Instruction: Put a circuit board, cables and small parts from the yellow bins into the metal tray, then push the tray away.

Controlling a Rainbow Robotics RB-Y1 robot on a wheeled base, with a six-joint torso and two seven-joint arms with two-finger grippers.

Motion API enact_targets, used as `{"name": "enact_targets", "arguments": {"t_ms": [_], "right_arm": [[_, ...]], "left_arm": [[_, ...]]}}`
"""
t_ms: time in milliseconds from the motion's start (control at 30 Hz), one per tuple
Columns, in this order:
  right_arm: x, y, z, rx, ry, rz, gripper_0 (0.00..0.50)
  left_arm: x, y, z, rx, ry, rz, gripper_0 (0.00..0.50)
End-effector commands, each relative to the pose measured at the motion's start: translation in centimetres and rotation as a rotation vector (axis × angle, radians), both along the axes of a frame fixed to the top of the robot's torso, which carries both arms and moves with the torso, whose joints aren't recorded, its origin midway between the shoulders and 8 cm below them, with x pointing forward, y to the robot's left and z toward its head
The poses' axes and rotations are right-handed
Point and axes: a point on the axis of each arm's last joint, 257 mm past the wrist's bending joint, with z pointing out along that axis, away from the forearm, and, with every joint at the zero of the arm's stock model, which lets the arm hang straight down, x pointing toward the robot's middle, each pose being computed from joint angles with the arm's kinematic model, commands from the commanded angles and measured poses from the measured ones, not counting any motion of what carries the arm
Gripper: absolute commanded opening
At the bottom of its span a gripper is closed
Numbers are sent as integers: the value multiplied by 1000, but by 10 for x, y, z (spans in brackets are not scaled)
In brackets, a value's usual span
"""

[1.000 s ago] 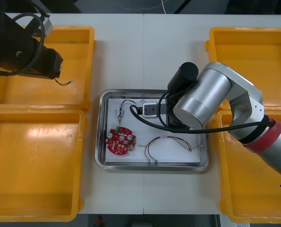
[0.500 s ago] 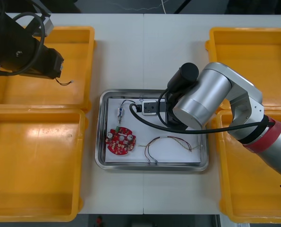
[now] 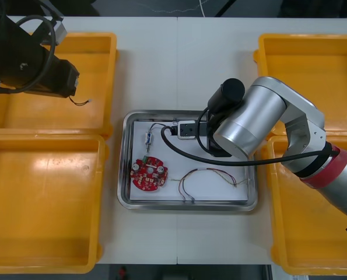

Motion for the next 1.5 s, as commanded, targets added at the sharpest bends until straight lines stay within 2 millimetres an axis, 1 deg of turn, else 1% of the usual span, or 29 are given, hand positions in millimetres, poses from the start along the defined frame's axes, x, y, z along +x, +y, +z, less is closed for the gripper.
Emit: {"name": "enact_targets", "arguments": {"t_ms": [33,200,300,500,600,733,867,900,967,1033,1133,1300,1400,1433,1500], "right_arm": [[1,-5,9,-12,-24,10,500],[-4,-7,23,-6,-27,-7,500],[-10,-10,34,-8,-28,-20,500],[-26,-23,57,-19,-17,-67,500],[-36,-35,67,-5,-8,-117,500],[-53,-56,78,53,14,-243,500],[-56,-61,100,178,-31,-338,500],[-57,-62,103,192,-36,-349,500],[-57,-67,116,271,-65,-409,500],[-59,-71,124,329,-80,-453,500],[-63,-82,130,404,-84,-522,500],[-73,-110,127,518,-36,-663,500],[-81,-136,127,584,-22,-764,500],[-82,-140,126,590,-19,-778,500],[-88,-155,127,624,-15,-830,500]], "left_arm": [[-3,1,11,-34,-25,26,1],[-4,0,12,-38,-27,26,1],[-4,-1,13,-41,-26,24,3],[-5,-4,13,-49,-24,21,1],[-6,-6,11,-49,-19,16,1],[-7,-9,9,-44,-12,13,1],[-10,-17,6,-35,-8,2,1],[-10,-18,4,-34,-6,2,1],[-12,-26,1,-36,1,-9,1],[-13,-34,0,-40,1,-17,2],[-14,-48,-2,-45,7,-35,1],[-14,-76,-4,-50,14,-45,1],[-16,-102,-5,-58,22,-53,3],[-17,-107,-5,-59,24,-57,1],[-18,-121,-7,-52,29,-75,2]]}}
